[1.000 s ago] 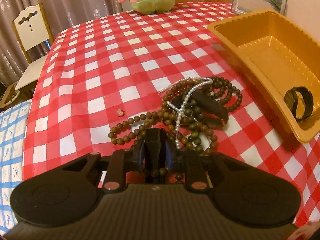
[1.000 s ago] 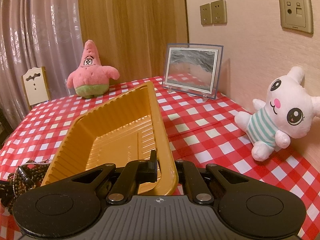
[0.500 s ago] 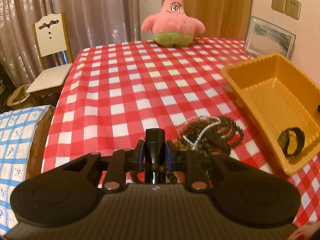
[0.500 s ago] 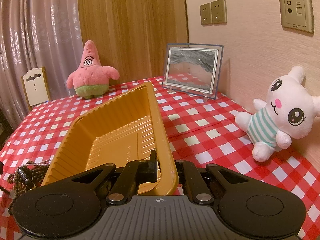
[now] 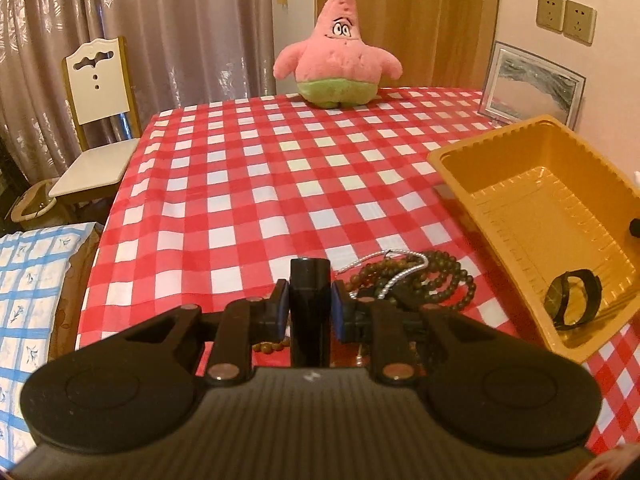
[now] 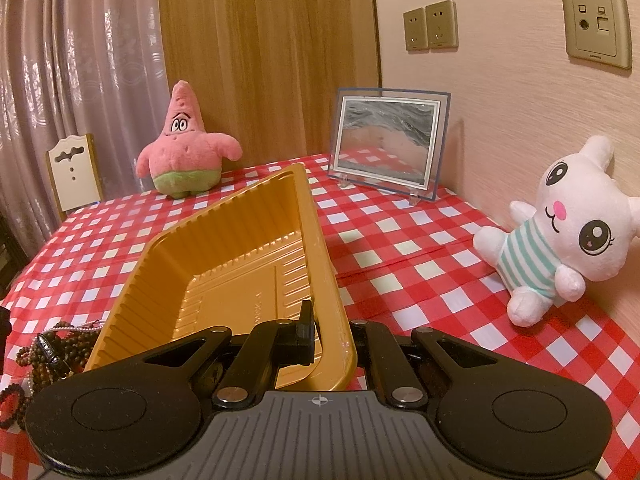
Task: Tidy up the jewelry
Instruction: 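Carry the black item into the orange tray and release it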
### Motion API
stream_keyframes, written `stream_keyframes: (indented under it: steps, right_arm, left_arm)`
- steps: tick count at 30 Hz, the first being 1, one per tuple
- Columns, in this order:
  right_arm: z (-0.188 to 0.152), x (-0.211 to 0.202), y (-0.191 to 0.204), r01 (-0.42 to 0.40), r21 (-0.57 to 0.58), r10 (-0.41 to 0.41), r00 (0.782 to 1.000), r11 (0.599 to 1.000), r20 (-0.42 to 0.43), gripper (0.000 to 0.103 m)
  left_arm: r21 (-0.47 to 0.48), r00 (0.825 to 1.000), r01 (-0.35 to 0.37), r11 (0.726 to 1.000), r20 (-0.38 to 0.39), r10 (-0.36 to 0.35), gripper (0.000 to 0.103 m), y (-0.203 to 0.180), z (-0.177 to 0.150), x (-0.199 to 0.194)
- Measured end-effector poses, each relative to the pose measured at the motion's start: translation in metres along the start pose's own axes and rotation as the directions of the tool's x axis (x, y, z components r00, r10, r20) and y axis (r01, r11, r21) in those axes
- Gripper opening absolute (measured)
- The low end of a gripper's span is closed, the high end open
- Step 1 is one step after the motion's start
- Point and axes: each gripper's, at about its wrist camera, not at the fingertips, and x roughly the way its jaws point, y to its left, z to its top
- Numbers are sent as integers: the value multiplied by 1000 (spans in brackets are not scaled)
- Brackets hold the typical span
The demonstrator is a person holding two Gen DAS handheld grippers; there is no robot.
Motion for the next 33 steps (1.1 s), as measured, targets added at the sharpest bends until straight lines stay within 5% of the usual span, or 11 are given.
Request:
stream_keyframes:
  steps: [8,19,33]
  right_arm:
    - [1,-1,2,-2,-6,2,1000,1000,4,6]
    - [4,-1,7,-13,-14,13,1000,1000,8,6]
    - [5,0,7,-23,-27,23,1000,999,5,6]
  left_arm:
    - [27,994,106,994,36,-107,20,-33,16,-15]
    - [116,952,298,947,35,-304,20,-121,34,-3]
    - [74,951,303,950,-89,-297,20,-159,35,61]
